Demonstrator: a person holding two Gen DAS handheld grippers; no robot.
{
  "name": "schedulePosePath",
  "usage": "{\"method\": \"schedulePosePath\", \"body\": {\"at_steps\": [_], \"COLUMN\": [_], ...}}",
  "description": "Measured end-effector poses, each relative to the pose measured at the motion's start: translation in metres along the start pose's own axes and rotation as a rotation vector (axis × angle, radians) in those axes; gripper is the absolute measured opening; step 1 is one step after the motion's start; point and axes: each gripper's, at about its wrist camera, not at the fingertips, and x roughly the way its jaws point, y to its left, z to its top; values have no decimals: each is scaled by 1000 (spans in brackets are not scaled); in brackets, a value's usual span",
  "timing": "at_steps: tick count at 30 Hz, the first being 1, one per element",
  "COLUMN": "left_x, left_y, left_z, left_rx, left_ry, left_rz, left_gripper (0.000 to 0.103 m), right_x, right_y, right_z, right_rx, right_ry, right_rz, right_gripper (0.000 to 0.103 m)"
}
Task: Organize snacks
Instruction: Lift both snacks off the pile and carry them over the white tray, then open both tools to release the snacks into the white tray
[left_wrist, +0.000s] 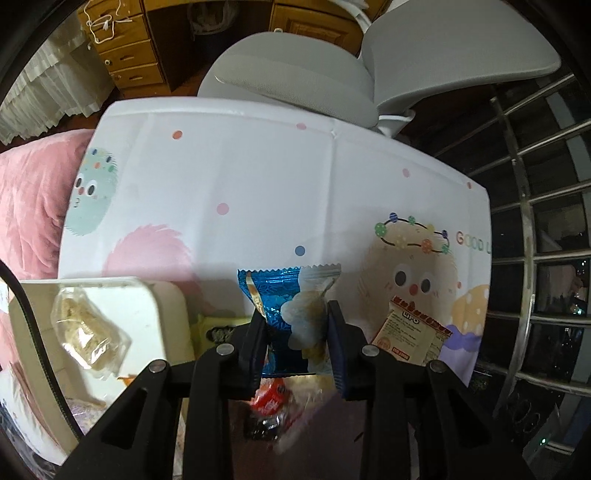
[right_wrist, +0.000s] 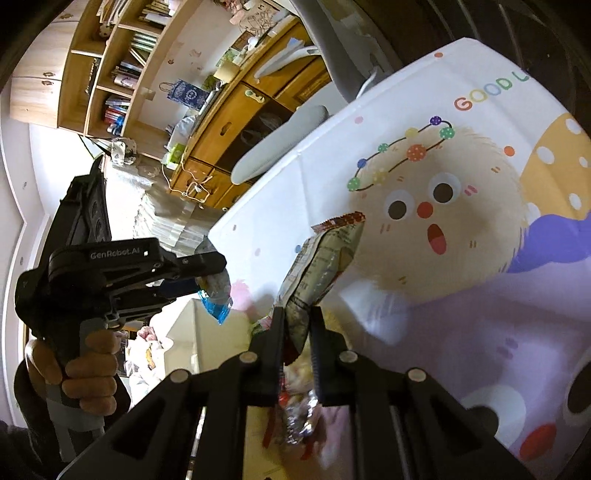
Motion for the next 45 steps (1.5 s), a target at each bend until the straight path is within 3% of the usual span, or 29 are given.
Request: {"method": "schedulePosePath", "body": {"at_steps": [12, 22, 30, 45], "left_x": [-68, -116, -137, -151], "left_y": [23, 68, 111, 186], "left_z": [-47, -108, -155, -225], "left_rx": [54, 86, 101, 132], "left_ry": [-61, -104, -116, -222], "left_rz": [-78, -88, -86, -90], "left_gripper": [28, 28, 28, 28], "right_x": [-34, -63, -77, -62], "right_y": [35, 78, 112, 166], "right_z": [-31, -70, -113, -206], "right_rx": [-39, -88, -136, -253], "right_ry": [-36, -68, -97, -51], "right_rz": [8, 8, -1, -74], "right_gripper": [12, 12, 12, 12]}}
